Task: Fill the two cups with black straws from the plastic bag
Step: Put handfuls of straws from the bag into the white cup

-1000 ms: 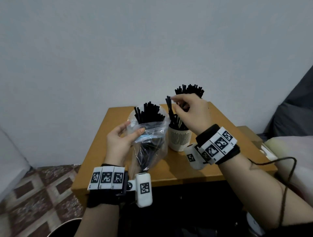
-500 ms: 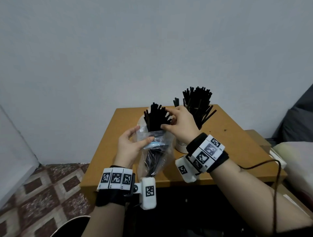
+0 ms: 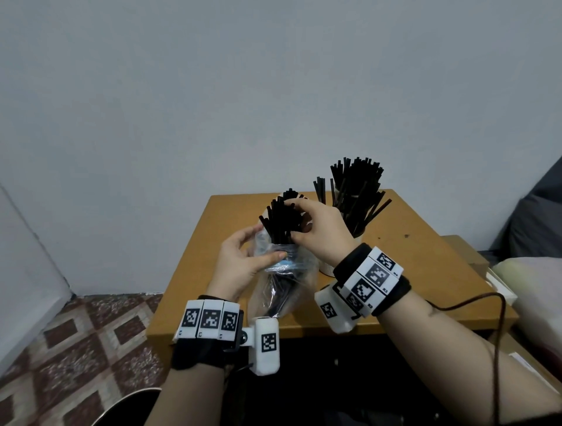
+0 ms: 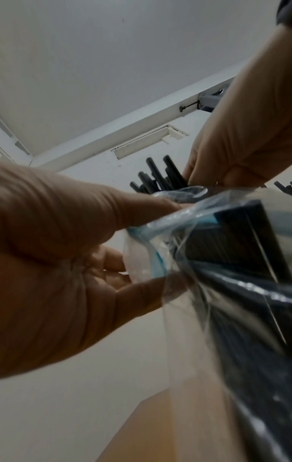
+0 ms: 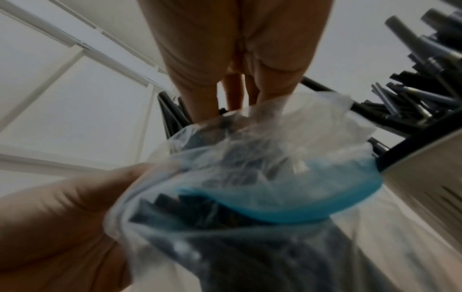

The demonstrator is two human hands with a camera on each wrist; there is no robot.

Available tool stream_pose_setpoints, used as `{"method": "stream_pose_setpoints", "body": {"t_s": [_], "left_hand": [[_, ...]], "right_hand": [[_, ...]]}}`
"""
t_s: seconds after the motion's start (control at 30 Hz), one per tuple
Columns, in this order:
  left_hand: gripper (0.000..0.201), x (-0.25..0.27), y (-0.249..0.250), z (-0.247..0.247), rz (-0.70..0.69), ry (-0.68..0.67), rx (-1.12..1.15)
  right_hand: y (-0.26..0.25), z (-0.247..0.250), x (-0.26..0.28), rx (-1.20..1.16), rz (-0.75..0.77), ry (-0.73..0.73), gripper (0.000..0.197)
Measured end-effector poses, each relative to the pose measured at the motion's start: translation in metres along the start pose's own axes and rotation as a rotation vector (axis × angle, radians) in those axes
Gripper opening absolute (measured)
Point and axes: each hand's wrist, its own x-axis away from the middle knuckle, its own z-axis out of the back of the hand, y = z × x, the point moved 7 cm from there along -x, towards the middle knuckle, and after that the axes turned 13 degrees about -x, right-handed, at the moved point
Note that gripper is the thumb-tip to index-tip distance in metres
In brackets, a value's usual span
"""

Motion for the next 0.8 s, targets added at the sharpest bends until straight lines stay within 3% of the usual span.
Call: {"method": "stream_pose_setpoints", "body": {"t_s": [0.1, 0.23, 0.33, 0.5, 0.6, 0.73, 0.8], "left_hand": [[0.066, 0.001, 0.002, 0.001, 0.000, 0.002, -0.015], [0.078, -0.002, 0.000, 0.008, 0.043, 0.058, -0.005], [0.073, -0.001, -0.002, 0.010, 0.077, 0.087, 0.021], [0.071, -0.002, -0.006, 0.008, 0.092, 0.099, 0.011], [0.080, 0.002, -0.007, 0.013, 0.136, 0.129, 0.032], [0.082, 0.000, -0.015, 0.021, 0.156, 0.158, 0.055], [0.080, 0.000, -0.015, 0.024, 0.152, 0.157, 0.059]], "right_hand": [[0.000, 0.003, -0.001, 0.012, 0.007, 0.027, 0.041], [0.000, 0.030, -0.006, -0.137, -0.016, 0.218, 0.028], [-0.002, 0.044, -0.011, -0.232, -0.014, 0.299, 0.021], [0.016, 0.021, -0.009, -0.258, -0.120, 0.129, 0.047], [0.024, 0.019, -0.001, -0.397, -0.130, 0.190, 0.048], [0.013, 0.035, 0.017, -0.353, 0.015, 0.366, 0.040], [0.002, 0.036, 0.024, -0.326, 0.103, 0.379, 0.035]]}}
